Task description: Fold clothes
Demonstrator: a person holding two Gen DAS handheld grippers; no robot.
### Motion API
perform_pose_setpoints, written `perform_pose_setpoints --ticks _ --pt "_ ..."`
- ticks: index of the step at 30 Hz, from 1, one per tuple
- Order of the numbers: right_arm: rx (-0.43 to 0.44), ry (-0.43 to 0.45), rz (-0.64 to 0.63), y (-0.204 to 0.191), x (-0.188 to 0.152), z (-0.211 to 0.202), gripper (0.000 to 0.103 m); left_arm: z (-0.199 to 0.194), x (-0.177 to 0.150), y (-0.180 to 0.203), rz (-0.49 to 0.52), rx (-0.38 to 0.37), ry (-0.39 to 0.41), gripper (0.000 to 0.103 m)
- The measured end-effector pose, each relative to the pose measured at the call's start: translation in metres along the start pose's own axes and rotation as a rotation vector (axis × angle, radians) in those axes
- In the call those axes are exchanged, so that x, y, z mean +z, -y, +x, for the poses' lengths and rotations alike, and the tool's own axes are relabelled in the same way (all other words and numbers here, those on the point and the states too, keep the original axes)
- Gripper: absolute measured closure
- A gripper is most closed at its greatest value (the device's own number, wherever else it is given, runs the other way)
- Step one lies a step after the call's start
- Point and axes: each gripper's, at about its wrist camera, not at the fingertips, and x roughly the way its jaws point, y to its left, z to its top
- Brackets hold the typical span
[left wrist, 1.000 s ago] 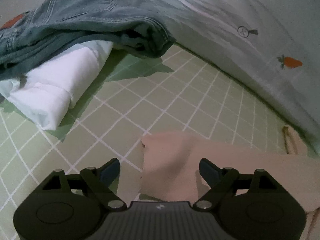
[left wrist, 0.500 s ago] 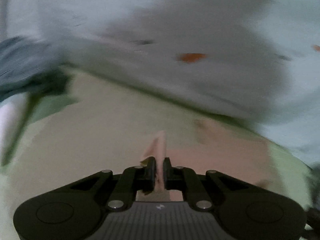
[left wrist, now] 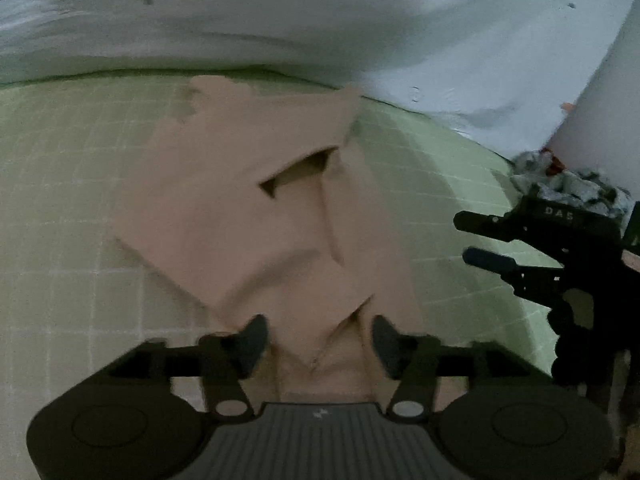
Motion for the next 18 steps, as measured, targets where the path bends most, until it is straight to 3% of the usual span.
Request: perform_pose_setpoints --ticks 2,3,7,13,16,18 --pt "0.077 -0.043 -0.024 -0.007 -0.002 0.007 0.071 -0.005 -0.003 -0.005 -0.035 0.031 0.009 0.035" --pt "0.104 -0.067 -0.05 -0.013 -0.004 0.011 0.073 -0.006 -0.005 -0.008 -0.054 0.052 0.011 0.031" --pt "0.165 -0.172 -0.186 -0.042 -0.017 0.032 0.072 -0.009 -0.013 -0.019 -0.128 0.147 -0.004 0.029" --pt "0.123 -0.3 -0.28 -0.059 -0.037 0.063 0.065 -0.017 -0.026 -0.034 -0.212 0.236 -0.041 0.028" --pt "0.141 -0.325 -0.262 -0.058 -0.04 0.069 0.067 -0.019 -0.031 -0.036 -0.234 0.262 -0.047 0.028" --pt "0.158 -0.336 -0.272 -0.058 -0.041 0.069 0.075 -0.022 -0.034 -0.036 -0.243 0.275 -0.05 0.028"
